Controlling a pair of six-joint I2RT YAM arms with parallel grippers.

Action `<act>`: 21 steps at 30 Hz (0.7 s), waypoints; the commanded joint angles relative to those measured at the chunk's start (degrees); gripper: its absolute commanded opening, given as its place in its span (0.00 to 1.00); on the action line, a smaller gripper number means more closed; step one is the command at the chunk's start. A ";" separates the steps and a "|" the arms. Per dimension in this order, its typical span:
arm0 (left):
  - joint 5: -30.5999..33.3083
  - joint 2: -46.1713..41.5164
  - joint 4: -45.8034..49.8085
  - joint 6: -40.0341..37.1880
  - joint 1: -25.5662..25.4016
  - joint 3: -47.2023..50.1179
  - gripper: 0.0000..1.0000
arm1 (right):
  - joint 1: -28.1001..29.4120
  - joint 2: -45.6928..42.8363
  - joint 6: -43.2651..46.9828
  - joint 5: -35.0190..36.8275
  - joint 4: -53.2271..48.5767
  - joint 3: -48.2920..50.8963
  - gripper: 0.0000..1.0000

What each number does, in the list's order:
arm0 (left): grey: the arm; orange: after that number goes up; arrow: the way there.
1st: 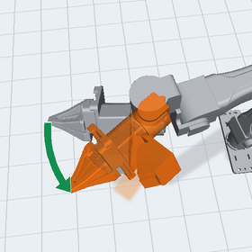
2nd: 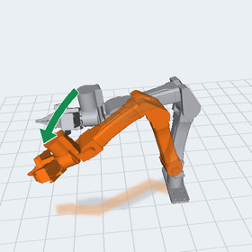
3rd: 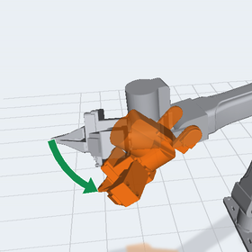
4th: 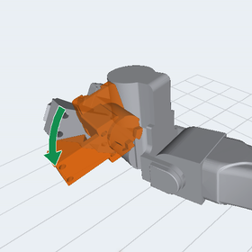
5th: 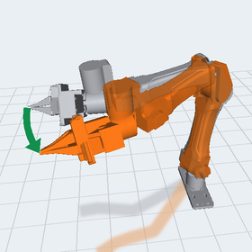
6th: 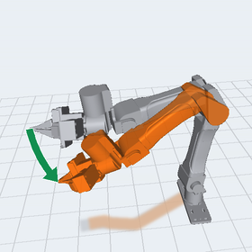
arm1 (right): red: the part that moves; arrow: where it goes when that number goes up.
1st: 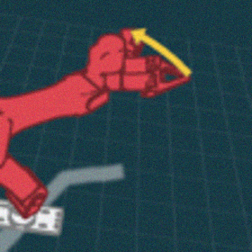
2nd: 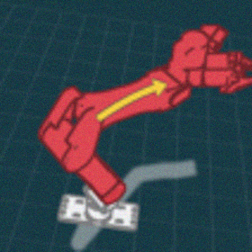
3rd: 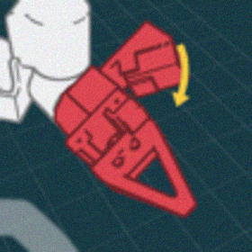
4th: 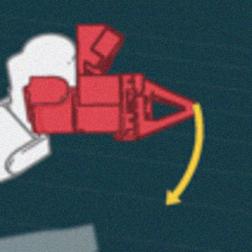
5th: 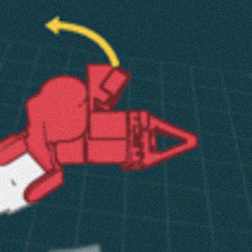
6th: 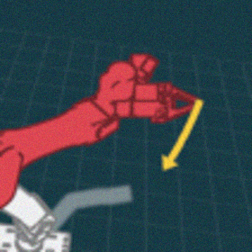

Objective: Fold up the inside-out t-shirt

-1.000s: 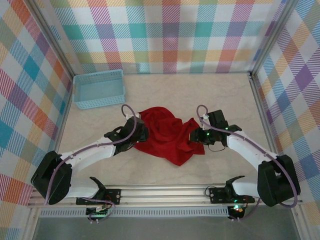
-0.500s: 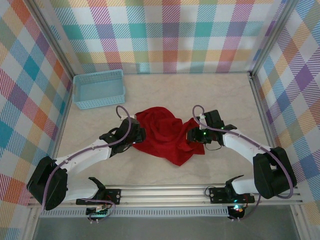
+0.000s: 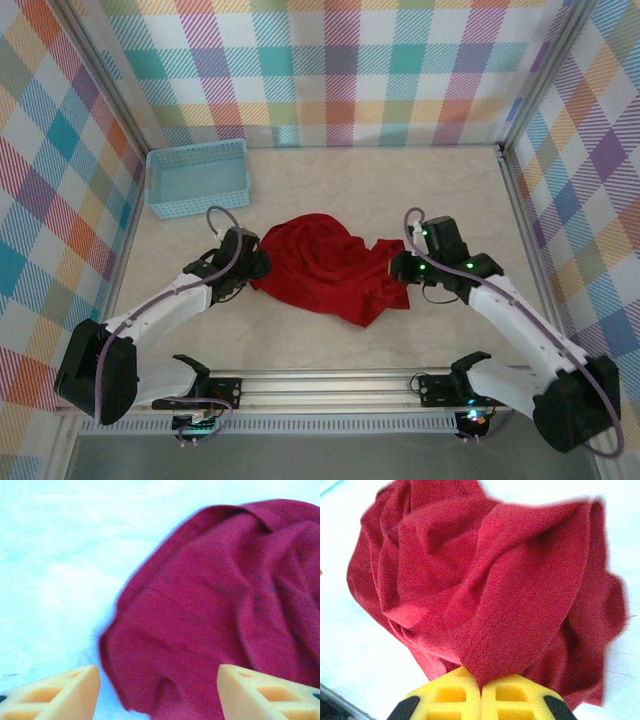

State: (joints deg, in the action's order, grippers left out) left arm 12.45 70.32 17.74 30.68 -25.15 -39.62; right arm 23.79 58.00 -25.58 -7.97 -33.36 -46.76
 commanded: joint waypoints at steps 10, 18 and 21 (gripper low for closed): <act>-15.10 7.83 -4.19 3.48 7.56 -2.03 0.59 | -2.70 -11.12 0.98 19.83 -18.24 -7.94 0.00; -11.69 8.40 -0.09 6.78 -3.09 -0.74 0.53 | -2.70 -10.10 -0.21 15.54 -14.11 -4.57 0.00; -11.18 10.27 0.02 8.29 -4.51 -0.13 0.49 | -2.70 -9.44 0.09 15.48 -13.93 -4.91 0.00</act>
State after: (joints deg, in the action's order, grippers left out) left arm 0.05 78.98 15.53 36.51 -28.88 -39.99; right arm 21.17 48.51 -25.06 8.34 -48.51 -51.29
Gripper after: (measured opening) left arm 0.499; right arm 0.067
